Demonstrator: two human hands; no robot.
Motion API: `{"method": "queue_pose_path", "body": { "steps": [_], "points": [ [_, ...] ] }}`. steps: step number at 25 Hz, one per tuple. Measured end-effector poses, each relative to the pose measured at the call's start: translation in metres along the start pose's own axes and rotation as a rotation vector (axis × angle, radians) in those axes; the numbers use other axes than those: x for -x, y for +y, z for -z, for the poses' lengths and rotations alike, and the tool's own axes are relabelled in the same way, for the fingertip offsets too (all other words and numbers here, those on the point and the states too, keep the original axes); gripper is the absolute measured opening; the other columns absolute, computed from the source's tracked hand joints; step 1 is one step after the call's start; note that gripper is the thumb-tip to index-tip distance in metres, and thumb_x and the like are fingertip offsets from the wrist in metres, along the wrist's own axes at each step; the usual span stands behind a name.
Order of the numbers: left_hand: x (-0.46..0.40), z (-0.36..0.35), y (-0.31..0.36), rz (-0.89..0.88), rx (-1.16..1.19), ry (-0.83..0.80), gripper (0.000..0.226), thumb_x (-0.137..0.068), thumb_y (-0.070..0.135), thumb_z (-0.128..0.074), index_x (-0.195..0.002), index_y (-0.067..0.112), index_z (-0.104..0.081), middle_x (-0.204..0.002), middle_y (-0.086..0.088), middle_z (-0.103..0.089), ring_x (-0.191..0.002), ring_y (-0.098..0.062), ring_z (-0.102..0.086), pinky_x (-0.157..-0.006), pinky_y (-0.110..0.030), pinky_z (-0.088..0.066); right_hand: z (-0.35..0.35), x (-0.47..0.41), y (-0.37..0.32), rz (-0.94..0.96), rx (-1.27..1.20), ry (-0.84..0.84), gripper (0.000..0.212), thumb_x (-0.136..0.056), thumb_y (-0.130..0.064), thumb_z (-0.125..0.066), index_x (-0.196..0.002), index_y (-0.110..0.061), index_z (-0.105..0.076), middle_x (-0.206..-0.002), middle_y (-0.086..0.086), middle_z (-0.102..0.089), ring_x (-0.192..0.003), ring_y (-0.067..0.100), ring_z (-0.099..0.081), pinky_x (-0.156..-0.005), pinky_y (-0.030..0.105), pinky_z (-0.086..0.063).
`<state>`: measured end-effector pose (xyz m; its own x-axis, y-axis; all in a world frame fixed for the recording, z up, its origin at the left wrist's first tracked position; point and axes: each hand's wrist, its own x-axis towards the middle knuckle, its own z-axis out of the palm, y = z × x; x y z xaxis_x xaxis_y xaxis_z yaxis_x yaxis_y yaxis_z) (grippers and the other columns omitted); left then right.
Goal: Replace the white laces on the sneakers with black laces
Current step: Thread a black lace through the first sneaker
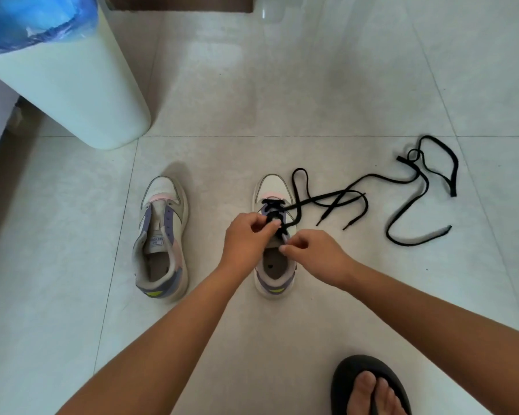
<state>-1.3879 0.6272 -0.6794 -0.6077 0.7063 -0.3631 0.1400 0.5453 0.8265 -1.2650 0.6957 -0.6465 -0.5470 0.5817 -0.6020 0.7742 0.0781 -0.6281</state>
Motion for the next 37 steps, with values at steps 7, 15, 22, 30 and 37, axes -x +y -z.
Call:
{"method": "queue_pose_path", "body": {
  "steps": [7, 15, 22, 30, 37],
  "points": [
    [-0.014, 0.020, 0.016, 0.150, 0.373, -0.073, 0.012, -0.091, 0.024, -0.061, -0.083, 0.016, -0.065, -0.082, 0.000, -0.067, -0.074, -0.008, -0.062, -0.061, -0.017, -0.046, -0.013, -0.034, -0.008, 0.117, -0.062, 0.229, 0.016, -0.083, -0.028, -0.069, -0.089, -0.014, -0.064, -0.088, -0.001, -0.057, -0.084, 0.012, -0.052, -0.065, 0.014, -0.038],
    [-0.017, 0.026, 0.012, 0.139, 0.416, -0.043, 0.008, -0.091, 0.018, -0.060, -0.085, 0.015, -0.062, -0.075, 0.002, -0.068, -0.063, -0.004, -0.063, -0.065, -0.022, -0.049, -0.015, -0.041, -0.001, -0.072, 0.216, 0.179, 0.038, -0.085, -0.052, -0.057, -0.089, -0.015, -0.051, -0.089, 0.004, -0.058, -0.088, 0.024, -0.052, -0.075, 0.039, -0.046],
    [-0.014, 0.030, 0.014, 0.151, 0.433, -0.061, 0.010, -0.092, 0.017, -0.059, -0.082, 0.013, -0.059, -0.076, -0.004, -0.067, -0.062, -0.011, -0.061, -0.068, -0.028, -0.051, -0.012, -0.042, -0.015, -0.081, -0.070, 0.247, 0.010, -0.084, -0.019, -0.066, -0.080, -0.017, -0.057, -0.078, -0.002, -0.057, -0.080, 0.017, -0.056, -0.075, 0.032, -0.047],
    [-0.025, 0.028, 0.028, -0.010, 0.365, -0.130, 0.008, -0.089, 0.010, -0.062, -0.085, 0.016, -0.064, -0.085, -0.002, -0.070, -0.078, -0.009, -0.065, -0.072, -0.017, -0.052, -0.001, -0.037, -0.025, 0.107, -0.383, 0.006, 0.014, -0.087, -0.005, -0.053, -0.097, -0.010, -0.061, -0.078, -0.003, -0.058, -0.070, 0.007, -0.053, -0.065, 0.016, -0.043],
    [-0.032, 0.026, 0.032, -0.106, 0.137, -0.382, 0.040, -0.103, 0.032, -0.030, -0.101, 0.016, -0.066, -0.097, 0.002, -0.069, -0.092, -0.002, -0.062, -0.082, -0.009, -0.045, 0.011, -0.037, -0.023, 0.214, -0.421, -0.136, 0.011, -0.097, -0.012, -0.049, -0.088, -0.016, -0.054, -0.066, -0.001, -0.047, -0.058, 0.008, -0.043, -0.056, 0.018, -0.038]
  ]
}}
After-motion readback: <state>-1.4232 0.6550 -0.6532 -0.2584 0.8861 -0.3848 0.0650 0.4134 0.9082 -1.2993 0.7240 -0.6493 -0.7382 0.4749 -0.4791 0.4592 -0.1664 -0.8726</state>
